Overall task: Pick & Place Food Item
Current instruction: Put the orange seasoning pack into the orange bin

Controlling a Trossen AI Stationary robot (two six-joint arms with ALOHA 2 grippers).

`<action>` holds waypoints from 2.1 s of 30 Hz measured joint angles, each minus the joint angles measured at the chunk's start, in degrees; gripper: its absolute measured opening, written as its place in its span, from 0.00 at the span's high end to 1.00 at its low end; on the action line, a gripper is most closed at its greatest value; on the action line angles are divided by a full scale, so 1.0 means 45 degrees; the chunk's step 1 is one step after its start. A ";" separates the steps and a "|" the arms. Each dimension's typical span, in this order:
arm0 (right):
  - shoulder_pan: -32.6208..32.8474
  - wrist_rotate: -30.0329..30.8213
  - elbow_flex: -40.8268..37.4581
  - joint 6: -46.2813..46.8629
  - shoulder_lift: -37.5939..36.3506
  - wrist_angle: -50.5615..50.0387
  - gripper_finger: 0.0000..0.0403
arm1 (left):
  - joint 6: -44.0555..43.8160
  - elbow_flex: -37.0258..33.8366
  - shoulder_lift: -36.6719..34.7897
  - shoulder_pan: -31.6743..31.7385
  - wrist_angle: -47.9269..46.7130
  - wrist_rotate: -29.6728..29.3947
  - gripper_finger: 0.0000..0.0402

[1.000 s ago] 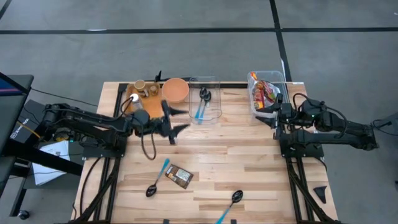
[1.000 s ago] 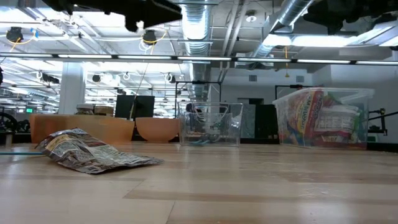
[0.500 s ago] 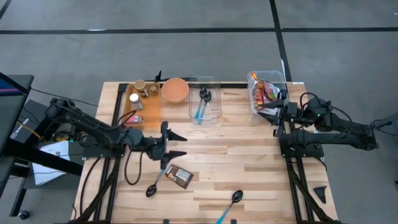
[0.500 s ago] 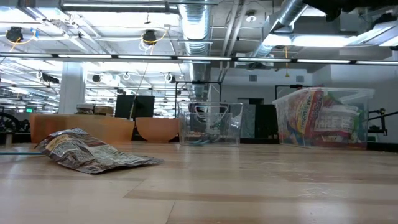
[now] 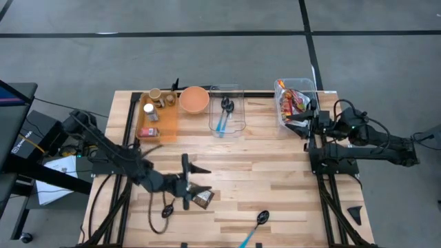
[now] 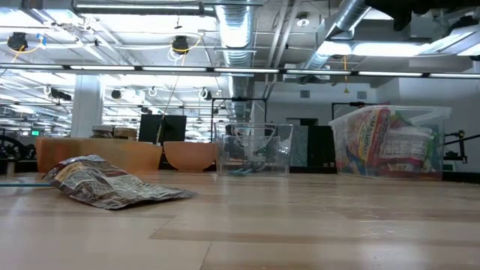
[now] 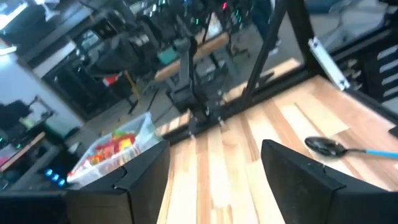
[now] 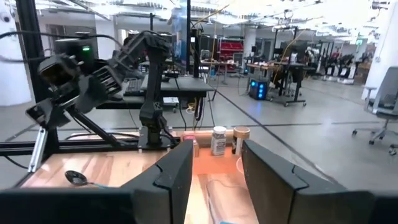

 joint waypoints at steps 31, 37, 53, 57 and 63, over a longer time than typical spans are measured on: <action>0.0015 -0.0671 0.0000 0.1159 -0.0003 -0.0935 0.67 | -1.2807 0.3540 0.6514 -0.0481 -0.7369 0.2820 0.46; 0.0015 -0.0671 0.0000 0.1144 -0.0005 -0.0959 0.67 | -1.3430 0.3540 0.7349 -0.0612 -0.8235 0.3096 0.46; 0.0015 -0.0675 0.0000 0.1266 0.0000 -0.1526 0.67 | -1.6040 0.2209 0.7325 -0.0477 -0.8152 0.2708 0.55; 0.0015 -0.0675 0.0000 0.1266 0.0000 -0.1521 0.67 | -1.6349 0.1518 0.7311 -0.0472 -0.7009 0.2401 0.66; 0.0015 -0.0675 0.0000 0.1270 0.0000 -0.1521 0.67 | -1.6753 0.1358 0.7312 -0.0451 -0.6857 0.2383 0.84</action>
